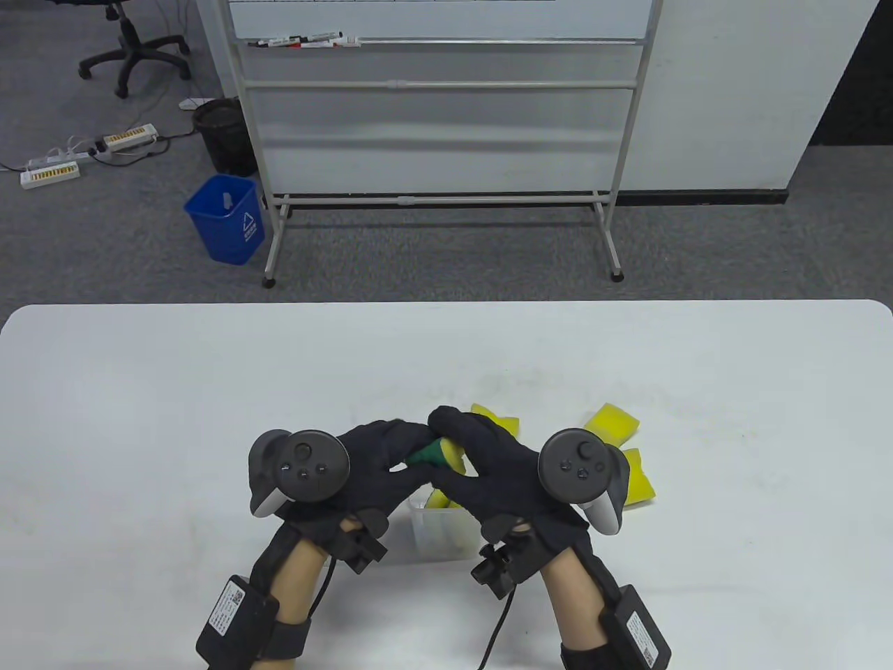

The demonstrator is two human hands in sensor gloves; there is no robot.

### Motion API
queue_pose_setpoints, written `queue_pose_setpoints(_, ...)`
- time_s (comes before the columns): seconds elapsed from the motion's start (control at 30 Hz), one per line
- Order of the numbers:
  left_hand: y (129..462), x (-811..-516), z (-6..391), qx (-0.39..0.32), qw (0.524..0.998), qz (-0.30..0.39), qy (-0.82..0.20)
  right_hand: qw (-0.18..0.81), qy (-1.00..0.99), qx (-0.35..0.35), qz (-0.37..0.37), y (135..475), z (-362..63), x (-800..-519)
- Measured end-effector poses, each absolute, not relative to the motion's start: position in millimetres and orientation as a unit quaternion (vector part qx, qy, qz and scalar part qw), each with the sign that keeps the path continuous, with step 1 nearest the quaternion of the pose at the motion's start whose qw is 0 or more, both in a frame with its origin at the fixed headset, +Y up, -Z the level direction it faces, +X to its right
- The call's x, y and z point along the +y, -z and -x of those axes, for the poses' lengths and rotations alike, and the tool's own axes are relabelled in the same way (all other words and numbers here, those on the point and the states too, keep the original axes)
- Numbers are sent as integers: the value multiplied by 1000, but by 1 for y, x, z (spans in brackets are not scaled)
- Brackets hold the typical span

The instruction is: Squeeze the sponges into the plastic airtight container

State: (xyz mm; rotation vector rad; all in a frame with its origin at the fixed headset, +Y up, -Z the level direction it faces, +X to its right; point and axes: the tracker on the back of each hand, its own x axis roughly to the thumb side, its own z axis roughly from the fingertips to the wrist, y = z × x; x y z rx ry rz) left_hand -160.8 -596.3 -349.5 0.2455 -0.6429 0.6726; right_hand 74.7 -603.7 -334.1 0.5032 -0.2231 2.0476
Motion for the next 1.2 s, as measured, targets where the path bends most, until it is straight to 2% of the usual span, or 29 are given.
queue_pose_setpoints(0.27,350,-599,161,-281,904,-123,-298,396,-871,-242,-161,319,-66,-596)
queue_pose_setpoints(0.37,351,-600,162,-277,914,-105,-278,347,-888,-262,-149,315,-63,-595)
queue_pose_setpoints(0.57,354,-601,174,-244,914,-119,-301,287,-924,-217,-130,321,-58,-604)
queue_pose_setpoints(0.83,358,-603,185,-215,912,-131,-324,264,-936,-190,-134,326,-47,-615)
queue_pose_setpoints(1.2,358,-604,185,-211,913,-129,-324,247,-941,-189,-136,330,-40,-629)
